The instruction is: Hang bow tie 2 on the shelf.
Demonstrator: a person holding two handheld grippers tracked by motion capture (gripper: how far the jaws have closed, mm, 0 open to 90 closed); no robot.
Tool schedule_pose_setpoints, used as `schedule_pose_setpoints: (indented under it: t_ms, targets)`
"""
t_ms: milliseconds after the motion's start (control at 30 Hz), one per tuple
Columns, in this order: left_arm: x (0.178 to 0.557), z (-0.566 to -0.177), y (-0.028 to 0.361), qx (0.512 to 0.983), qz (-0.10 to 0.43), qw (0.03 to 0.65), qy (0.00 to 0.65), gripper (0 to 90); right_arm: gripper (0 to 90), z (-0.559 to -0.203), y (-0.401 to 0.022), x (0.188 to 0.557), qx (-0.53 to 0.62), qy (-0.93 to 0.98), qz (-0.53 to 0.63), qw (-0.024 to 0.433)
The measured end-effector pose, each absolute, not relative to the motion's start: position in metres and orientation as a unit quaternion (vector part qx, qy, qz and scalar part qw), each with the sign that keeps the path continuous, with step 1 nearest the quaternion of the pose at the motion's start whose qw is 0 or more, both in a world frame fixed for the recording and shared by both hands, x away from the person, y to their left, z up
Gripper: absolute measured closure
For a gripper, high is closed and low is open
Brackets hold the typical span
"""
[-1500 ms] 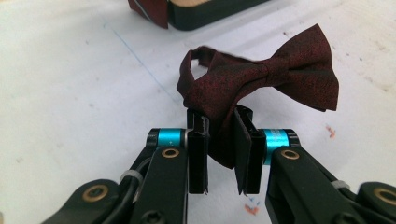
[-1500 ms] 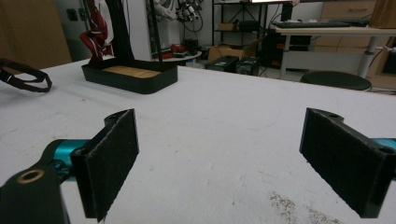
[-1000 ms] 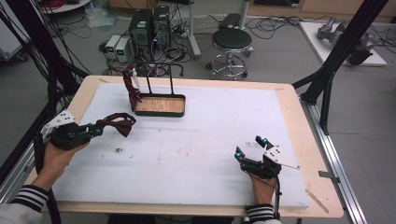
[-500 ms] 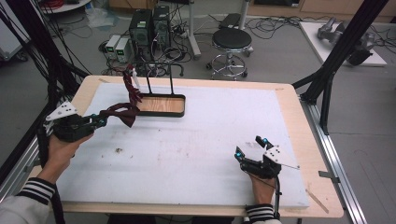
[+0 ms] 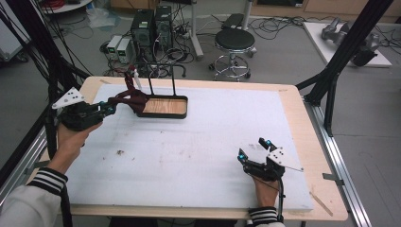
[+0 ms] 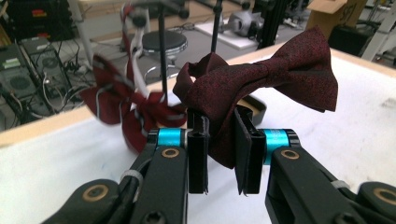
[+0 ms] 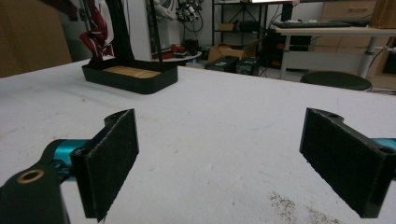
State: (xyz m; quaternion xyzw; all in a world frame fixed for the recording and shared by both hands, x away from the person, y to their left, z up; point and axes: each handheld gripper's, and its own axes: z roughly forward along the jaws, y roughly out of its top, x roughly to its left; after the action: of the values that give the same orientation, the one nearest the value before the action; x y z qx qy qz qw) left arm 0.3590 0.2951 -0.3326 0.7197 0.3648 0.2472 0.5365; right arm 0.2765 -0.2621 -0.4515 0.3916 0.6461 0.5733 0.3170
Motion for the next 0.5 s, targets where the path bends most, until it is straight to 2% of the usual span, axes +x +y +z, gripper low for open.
schedule_pose_setpoints:
  t_ms: [500]
  targets:
    - [0.378, -0.303, 0.265, 0.707, 0.263, 0.553, 0.354, 77.2, 11.0, -0.452, -0.262, 0.276, 0.393, 0.646, 0.575, 0.313]
